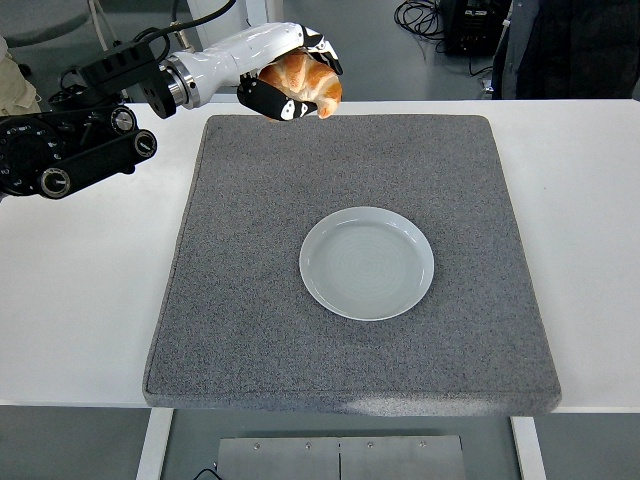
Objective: Place the bread on the plate
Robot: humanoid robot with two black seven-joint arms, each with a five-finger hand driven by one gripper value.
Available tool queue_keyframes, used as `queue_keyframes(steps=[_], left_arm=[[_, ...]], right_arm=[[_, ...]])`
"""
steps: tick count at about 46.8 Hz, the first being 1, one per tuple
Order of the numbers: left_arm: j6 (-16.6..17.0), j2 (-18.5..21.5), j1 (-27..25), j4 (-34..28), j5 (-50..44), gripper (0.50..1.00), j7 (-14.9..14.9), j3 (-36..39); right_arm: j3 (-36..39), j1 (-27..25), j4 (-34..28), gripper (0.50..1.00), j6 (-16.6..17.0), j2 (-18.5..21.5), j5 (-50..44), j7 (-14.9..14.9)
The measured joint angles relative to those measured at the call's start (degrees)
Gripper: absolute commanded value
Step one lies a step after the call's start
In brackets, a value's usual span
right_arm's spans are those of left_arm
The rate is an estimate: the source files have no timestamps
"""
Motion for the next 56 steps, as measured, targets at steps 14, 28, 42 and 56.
queue_keyframes(steps=[14, 28, 42, 56], left_arm=[[-0.5, -5.6, -1.2, 0.3, 0.3, 0.500, -0.7, 0.1], [-0.7, -9.6, -1.7, 0.1, 0.7, 0.500, -1.0, 1.9], [-0.7, -14.5, -2.0, 0.0, 1.4, 0.500, -1.8, 4.8], [-0.5, -16.1, -1.4, 0.6, 3.2, 0.500, -1.8, 9.8]], right_arm=[[0.0, 0.0, 0.0, 1.000, 0.0, 0.0, 0.0, 0.0], [0.0, 0.0, 0.0, 1.000, 0.0, 0.0, 0.0, 0.0], [0.0, 0.0, 0.0, 1.000, 0.0, 0.0, 0.0, 0.0], [0.0, 0.0, 0.0, 1.000, 0.0, 0.0, 0.0, 0.0]])
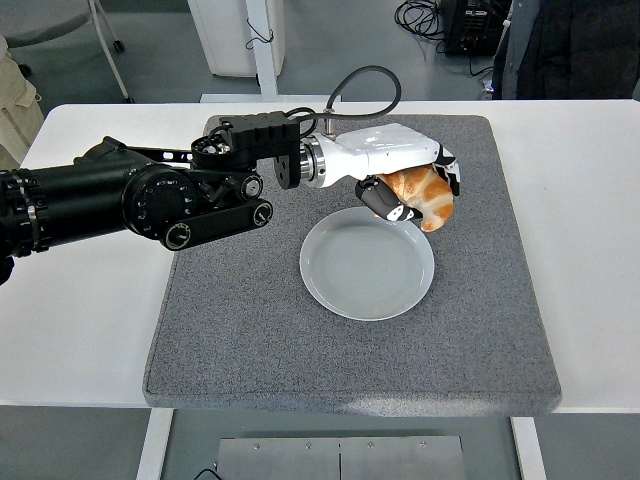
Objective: Place the bread on the plate
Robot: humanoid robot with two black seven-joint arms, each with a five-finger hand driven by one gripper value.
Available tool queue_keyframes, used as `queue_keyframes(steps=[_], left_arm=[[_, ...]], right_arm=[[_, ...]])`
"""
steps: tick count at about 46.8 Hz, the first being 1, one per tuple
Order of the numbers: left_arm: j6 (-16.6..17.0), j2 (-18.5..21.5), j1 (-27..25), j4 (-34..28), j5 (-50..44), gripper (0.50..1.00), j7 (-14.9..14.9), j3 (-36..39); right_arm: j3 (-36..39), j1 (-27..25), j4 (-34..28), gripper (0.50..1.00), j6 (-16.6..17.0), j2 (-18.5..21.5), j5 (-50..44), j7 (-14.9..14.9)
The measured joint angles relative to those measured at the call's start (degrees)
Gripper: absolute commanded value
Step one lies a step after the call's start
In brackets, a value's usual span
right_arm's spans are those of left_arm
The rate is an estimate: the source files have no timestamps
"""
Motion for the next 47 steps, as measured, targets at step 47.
queue_keyframes(steps=[47], left_arm=[[2.3, -1.0, 5.9, 2.6, 5.1, 0.500, 0.0, 5.6]], right_arm=[[0.0, 0.0, 0.0, 1.000, 0.0, 0.0, 0.0, 0.0]])
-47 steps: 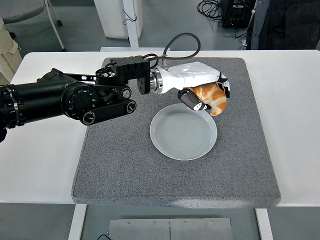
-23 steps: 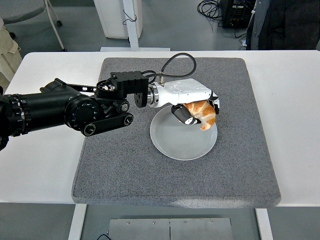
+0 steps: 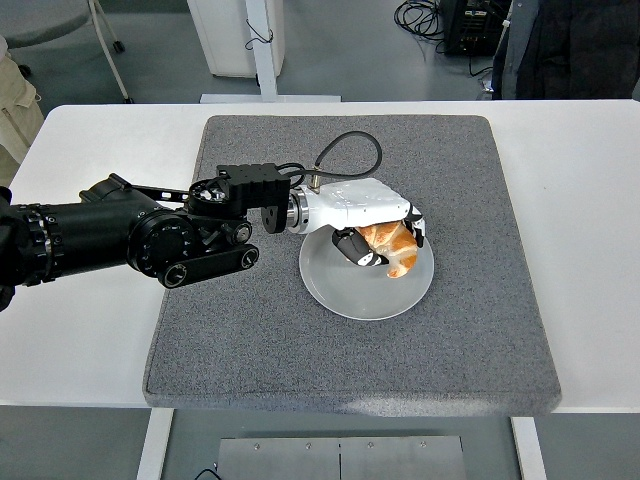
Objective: Place the bread on the plate
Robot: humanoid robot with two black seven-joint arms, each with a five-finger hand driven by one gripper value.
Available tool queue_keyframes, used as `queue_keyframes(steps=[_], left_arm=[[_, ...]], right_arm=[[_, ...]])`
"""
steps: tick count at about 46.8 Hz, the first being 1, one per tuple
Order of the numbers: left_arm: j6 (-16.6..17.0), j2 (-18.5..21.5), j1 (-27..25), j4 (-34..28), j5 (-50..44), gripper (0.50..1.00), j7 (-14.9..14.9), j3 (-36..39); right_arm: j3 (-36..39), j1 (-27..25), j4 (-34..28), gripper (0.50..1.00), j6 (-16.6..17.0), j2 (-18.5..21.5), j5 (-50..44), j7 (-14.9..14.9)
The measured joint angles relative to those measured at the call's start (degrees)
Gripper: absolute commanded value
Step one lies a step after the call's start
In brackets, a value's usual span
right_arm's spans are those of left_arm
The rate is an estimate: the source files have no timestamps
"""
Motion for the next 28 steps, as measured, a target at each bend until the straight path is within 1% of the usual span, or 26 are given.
queue_keyframes(steps=[7, 24, 28], left_arm=[[2.0, -0.5, 1.9, 1.7, 3.6, 0.500, 0.0, 0.0], [2.3, -0.9, 4.2, 3.4, 4.2, 0.500, 0.0, -0.1], [2.8, -1.0, 4.8, 3.8, 4.2, 0.500, 0.0, -0.1]], right_arm=[[0.0, 0.0, 0.0, 1.000, 0.0, 0.0, 0.0, 0.0], [0.0, 0.0, 0.0, 1.000, 0.0, 0.0, 0.0, 0.0], [0.0, 0.0, 0.0, 1.000, 0.0, 0.0, 0.0, 0.0]])
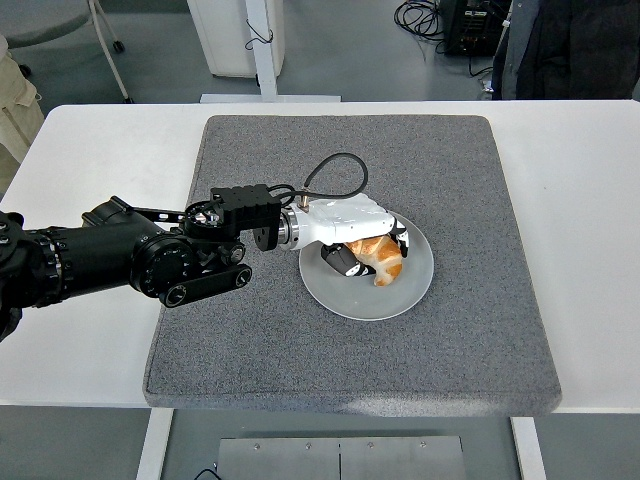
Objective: Place the bread on the plate
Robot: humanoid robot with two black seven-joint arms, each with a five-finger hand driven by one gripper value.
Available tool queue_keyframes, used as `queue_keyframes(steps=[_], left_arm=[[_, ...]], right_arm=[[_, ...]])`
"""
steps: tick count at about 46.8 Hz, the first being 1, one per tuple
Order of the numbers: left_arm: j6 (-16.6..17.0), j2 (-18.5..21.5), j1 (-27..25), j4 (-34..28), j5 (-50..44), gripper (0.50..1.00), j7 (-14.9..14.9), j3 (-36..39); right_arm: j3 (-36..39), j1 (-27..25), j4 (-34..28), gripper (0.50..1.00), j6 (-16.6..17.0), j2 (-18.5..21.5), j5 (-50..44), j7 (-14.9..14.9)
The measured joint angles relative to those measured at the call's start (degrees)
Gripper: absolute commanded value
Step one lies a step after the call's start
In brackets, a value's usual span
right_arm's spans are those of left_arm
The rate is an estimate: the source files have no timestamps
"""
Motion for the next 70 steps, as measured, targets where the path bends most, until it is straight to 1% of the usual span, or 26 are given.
queue_keyframes(steps=[4, 12, 14, 15, 16, 18, 21, 22, 25, 27, 28, 35, 41, 47, 52, 56, 61, 70], left_arm=[[0.6, -0.1, 0.4, 0.1, 0.0, 0.500, 0.0, 0.0], [0.8, -1.2, 0.6, 0.8, 0.0, 0.500, 0.1, 0.0], [0.8, -1.4, 0.6, 1.1, -0.1, 0.700, 0.0, 0.0], [0.8, -1.4, 0.6, 1.2, -0.1, 0.752, 0.0, 0.0], [0.7, -1.4, 0.6, 1.2, -0.1, 0.767, 0.0, 0.0], [0.7, -1.4, 0.6, 1.4, -0.3, 0.777, 0.0, 0.0], [0.7, -1.4, 0.9, 1.5, -0.5, 0.805, 0.0, 0.0], [0.7, -1.3, 1.0, 1.5, -0.5, 0.823, 0.0, 0.0], [0.7, -1.2, 1.1, 1.5, -0.7, 0.887, 0.0, 0.0], [0.5, -1.1, 1.1, 1.5, -0.9, 0.981, 0.0, 0.0], [0.4, -0.9, 1.1, 1.5, -0.9, 0.987, 0.0, -0.1], [0.0, -0.1, 0.2, 0.8, -1.1, 0.987, 0.0, -0.4], [-0.2, 1.5, -2.1, -0.8, -2.7, 0.987, -0.1, -0.7], [-2.5, 2.8, -4.8, -2.2, -5.3, 0.987, -0.1, -0.8], [-3.4, 3.2, -7.0, -2.5, -7.6, 0.987, -0.1, -0.9], [-4.4, 4.3, -8.3, -3.6, -9.1, 0.987, -0.1, -1.0], [-5.4, 5.5, -9.8, -5.1, -12.0, 0.987, -0.1, -2.7], [-6.7, 7.6, -11.3, -5.5, -16.7, 0.990, -0.1, -6.9]], right_arm=[[0.0, 0.0, 0.0, 1.000, 0.0, 0.0, 0.0, 0.0], [0.0, 0.0, 0.0, 1.000, 0.0, 0.0, 0.0, 0.0], [0.0, 0.0, 0.0, 1.000, 0.0, 0.0, 0.0, 0.0], [0.0, 0.0, 0.0, 1.000, 0.0, 0.0, 0.0, 0.0], [0.0, 0.0, 0.0, 1.000, 0.0, 0.0, 0.0, 0.0], [0.0, 0.0, 0.0, 1.000, 0.0, 0.0, 0.0, 0.0], [0.0, 0.0, 0.0, 1.000, 0.0, 0.0, 0.0, 0.0], [0.0, 0.0, 0.0, 1.000, 0.0, 0.0, 0.0, 0.0], [0.0, 0.0, 0.0, 1.000, 0.0, 0.0, 0.0, 0.0], [0.0, 0.0, 0.0, 1.000, 0.0, 0.0, 0.0, 0.0], [0.0, 0.0, 0.0, 1.000, 0.0, 0.0, 0.0, 0.0], [0.0, 0.0, 0.0, 1.000, 0.0, 0.0, 0.0, 0.0], [0.0, 0.0, 0.0, 1.000, 0.0, 0.0, 0.0, 0.0], [0.0, 0.0, 0.0, 1.000, 0.0, 0.0, 0.0, 0.0], [0.0, 0.0, 0.0, 1.000, 0.0, 0.0, 0.0, 0.0], [0.0, 0.0, 0.0, 1.000, 0.0, 0.0, 0.0, 0.0], [0.0, 0.0, 0.0, 1.000, 0.0, 0.0, 0.0, 0.0], [0.0, 0.0, 0.0, 1.000, 0.0, 0.0, 0.0, 0.0]])
